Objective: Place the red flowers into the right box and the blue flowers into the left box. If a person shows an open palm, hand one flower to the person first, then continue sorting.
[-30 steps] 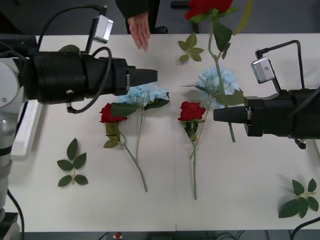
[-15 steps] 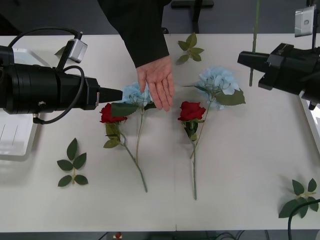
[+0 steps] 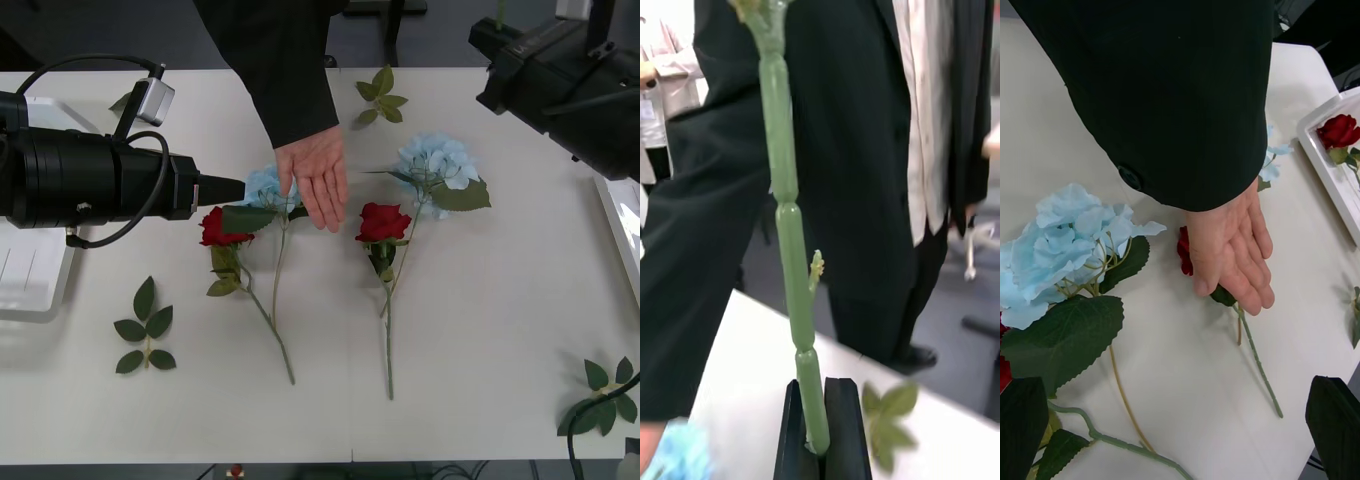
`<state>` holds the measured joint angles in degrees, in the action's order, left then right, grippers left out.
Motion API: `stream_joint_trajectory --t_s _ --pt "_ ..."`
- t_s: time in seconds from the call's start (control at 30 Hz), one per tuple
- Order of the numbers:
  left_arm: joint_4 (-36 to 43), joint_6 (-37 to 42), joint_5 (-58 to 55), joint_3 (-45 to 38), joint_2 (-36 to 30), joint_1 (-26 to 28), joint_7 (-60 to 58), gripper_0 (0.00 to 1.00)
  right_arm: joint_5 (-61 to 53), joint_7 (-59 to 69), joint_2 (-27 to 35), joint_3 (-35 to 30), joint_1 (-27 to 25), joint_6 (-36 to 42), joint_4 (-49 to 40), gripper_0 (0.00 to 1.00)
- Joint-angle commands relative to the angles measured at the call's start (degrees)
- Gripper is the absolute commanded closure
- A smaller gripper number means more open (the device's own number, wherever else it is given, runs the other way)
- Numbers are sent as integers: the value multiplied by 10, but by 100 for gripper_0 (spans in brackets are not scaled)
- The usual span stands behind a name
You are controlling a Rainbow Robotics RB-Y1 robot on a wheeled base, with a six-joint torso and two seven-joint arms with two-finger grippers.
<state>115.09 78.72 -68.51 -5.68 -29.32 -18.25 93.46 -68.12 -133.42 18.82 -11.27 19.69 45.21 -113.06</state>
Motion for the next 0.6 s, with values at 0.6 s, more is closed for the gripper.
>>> stream_joint_trajectory --t_s 0.6 --pt "12 2 7 -12 14 -3 -12 0 18 -51 10 98 72 -154 65 100"
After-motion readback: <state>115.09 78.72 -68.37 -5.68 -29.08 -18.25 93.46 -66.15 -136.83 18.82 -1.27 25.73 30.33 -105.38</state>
